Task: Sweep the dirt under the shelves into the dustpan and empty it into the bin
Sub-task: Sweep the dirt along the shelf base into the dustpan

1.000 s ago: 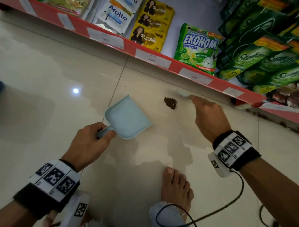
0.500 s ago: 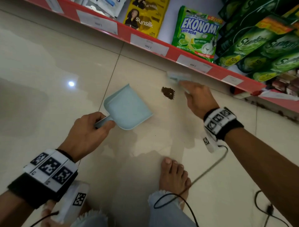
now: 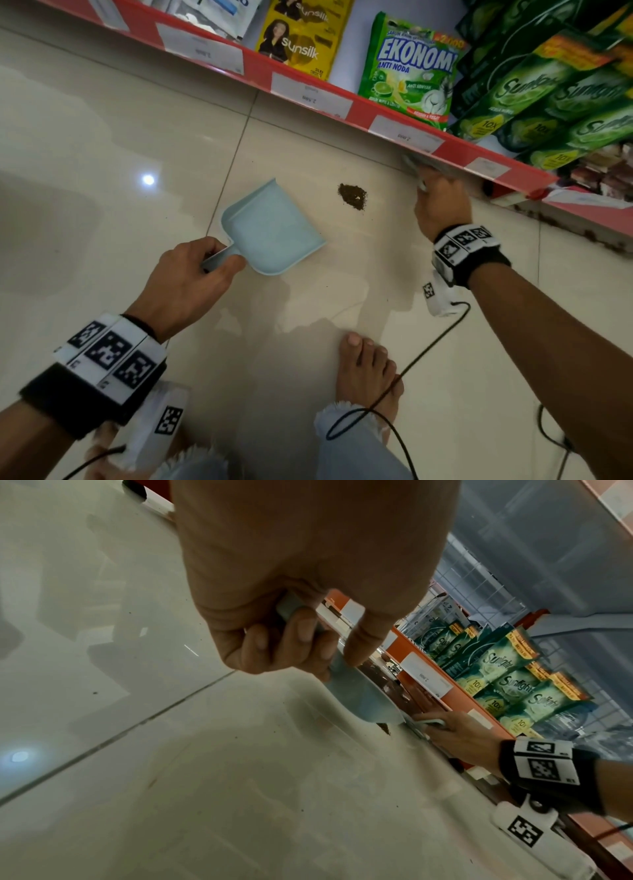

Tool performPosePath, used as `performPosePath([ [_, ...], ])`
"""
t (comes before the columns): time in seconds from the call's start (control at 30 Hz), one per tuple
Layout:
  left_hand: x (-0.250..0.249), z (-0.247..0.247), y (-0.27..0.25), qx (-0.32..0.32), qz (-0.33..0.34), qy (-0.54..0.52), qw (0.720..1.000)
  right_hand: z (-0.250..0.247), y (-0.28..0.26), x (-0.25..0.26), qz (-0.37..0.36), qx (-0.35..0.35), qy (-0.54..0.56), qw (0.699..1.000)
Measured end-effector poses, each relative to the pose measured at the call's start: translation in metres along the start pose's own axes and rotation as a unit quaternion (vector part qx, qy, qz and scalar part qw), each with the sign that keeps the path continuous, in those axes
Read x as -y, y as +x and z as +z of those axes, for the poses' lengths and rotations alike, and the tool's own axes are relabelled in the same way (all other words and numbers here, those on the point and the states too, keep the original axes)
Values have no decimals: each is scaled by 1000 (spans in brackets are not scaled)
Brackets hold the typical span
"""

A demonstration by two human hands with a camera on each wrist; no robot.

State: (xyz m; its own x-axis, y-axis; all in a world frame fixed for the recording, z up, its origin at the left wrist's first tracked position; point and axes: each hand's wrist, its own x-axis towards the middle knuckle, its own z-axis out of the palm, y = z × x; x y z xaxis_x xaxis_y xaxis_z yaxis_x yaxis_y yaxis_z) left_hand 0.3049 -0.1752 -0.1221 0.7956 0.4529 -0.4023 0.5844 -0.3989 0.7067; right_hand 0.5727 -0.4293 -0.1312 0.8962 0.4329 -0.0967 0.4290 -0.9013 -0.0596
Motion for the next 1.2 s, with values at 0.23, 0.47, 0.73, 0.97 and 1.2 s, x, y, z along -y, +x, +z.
performPosePath([
  [0.23,9,2,-3,-9,-19,-1,1000,-12,-25,21,-229,-20,122,966],
  [0.47,7,5,0,-2,-21,-3,1000,-3,5,41,-37,-52,5,998],
  [0.73,8,1,-3,-3,-23,1,1000,6,28,52,-191,13,166,967],
  [0.97,9,-4,-3,-9,-33,-13,999,-22,11,25,-262,-27,183,947],
  [1.2,5,-5,-7,-8,-30,-15,999,1,30,94,-195,-15,141,971],
])
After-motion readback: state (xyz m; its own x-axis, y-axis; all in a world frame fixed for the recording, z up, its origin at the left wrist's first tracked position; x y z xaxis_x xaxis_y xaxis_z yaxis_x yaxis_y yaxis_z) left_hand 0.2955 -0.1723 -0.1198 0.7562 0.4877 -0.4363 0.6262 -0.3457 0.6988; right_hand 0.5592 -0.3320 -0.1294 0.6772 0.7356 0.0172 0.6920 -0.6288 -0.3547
